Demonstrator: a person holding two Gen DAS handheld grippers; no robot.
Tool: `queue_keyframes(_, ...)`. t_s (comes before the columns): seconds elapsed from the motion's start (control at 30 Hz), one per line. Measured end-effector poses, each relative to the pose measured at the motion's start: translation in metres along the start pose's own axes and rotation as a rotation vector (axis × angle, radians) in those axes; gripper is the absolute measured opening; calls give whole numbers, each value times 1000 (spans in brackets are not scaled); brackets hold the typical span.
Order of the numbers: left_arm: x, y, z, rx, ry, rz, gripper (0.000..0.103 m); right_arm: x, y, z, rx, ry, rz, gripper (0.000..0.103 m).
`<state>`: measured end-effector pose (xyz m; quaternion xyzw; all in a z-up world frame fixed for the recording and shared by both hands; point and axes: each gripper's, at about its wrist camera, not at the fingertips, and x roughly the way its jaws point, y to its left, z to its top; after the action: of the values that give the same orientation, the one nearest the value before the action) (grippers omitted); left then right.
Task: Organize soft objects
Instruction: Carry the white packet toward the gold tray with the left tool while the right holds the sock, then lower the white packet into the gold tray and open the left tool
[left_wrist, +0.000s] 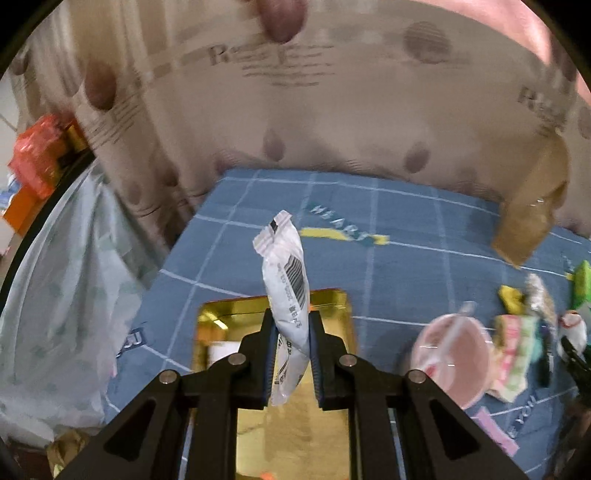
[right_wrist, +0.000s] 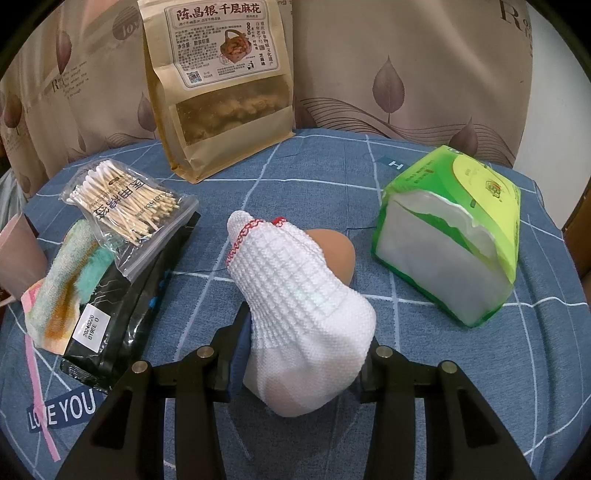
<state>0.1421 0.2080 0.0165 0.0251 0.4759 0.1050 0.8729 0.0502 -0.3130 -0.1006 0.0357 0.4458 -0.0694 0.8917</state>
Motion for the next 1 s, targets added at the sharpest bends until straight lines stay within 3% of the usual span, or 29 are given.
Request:
queue_keyframes(0.47,72,23,-13,95,148,168,16,0,1,-1,-4,3,-6,41)
queue_keyframes(0.7,84,20,-19,118,170,196,16,1,2,0,-13,6,-16,41)
queue_keyframes(0.83,89,19,-22,115,188,186,20,1,3,0,-18,6,-22,41)
queue_keyframes(1.0,88,16,-27,113,197,162,37,1,3,0,-22,7,-25,41)
